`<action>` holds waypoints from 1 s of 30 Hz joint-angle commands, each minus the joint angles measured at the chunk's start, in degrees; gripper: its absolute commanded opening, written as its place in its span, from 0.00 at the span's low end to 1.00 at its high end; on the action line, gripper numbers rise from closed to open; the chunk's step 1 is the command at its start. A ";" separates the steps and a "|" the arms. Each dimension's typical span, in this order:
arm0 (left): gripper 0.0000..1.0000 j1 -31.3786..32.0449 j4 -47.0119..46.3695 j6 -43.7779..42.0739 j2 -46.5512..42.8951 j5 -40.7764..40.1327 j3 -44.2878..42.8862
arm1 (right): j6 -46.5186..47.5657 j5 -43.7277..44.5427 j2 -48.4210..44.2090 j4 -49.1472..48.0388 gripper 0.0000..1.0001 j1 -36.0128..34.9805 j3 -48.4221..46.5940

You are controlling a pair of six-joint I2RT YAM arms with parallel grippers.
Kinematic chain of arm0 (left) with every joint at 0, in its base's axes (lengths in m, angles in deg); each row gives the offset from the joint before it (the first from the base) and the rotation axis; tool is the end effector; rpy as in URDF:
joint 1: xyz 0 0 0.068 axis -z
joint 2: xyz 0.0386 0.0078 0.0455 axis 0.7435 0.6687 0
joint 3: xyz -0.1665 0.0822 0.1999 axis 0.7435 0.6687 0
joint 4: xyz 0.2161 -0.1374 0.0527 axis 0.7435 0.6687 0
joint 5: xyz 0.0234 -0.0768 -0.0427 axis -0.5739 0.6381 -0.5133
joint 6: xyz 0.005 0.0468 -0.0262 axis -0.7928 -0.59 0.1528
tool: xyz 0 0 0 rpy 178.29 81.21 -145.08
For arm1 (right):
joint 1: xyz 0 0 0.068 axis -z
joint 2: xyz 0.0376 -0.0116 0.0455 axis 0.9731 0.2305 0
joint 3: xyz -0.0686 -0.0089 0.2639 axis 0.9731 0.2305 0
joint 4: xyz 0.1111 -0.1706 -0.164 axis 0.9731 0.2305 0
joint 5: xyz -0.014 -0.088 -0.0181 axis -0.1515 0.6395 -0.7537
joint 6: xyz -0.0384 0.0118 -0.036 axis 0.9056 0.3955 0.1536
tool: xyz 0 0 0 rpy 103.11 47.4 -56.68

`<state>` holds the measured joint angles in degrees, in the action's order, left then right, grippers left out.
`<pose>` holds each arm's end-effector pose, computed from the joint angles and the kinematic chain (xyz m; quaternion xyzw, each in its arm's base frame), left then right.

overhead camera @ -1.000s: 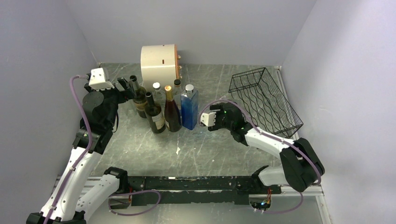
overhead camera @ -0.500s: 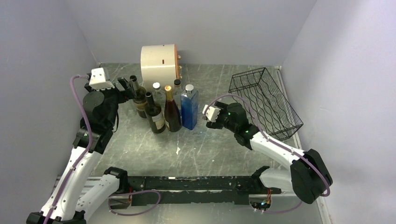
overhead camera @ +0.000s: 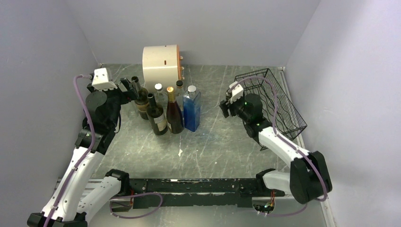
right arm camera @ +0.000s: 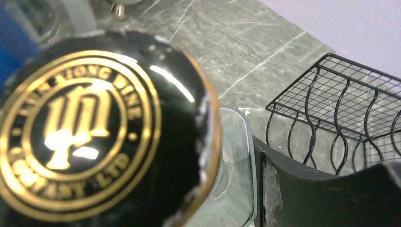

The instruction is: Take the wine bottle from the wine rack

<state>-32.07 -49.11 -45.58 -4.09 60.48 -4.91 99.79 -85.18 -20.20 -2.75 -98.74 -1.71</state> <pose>0.1731 -0.0374 0.3894 -0.0981 0.7061 -0.0564 0.6990 0.2444 0.1049 0.2472 -0.3140 0.7357 0.0837 0.5943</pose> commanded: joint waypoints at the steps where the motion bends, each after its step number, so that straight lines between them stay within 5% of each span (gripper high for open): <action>1: 0.93 0.38 -1.93 -0.12 0.05 -0.02 -0.04 | -14.03 -3.64 4.42 -13.82 0.00 2.74 -6.92; 10: 0.93 0.34 -1.86 -0.38 0.07 -0.76 -0.06 | -19.14 -10.91 17.59 -20.55 0.00 2.66 -17.12; 27: 0.93 0.29 -1.86 -0.38 -0.06 -0.77 -0.18 | -12.59 -13.53 29.72 -4.78 0.00 -2.12 -32.28; 30: 0.93 0.23 -1.87 -0.38 -0.15 -0.65 -0.16 | -11.87 -12.50 30.41 -1.86 0.07 -2.59 -33.40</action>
<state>-32.07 -49.08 -45.60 -3.93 60.43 -4.91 86.26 -98.12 10.92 -3.44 -101.17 -30.83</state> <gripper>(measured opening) 0.933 0.716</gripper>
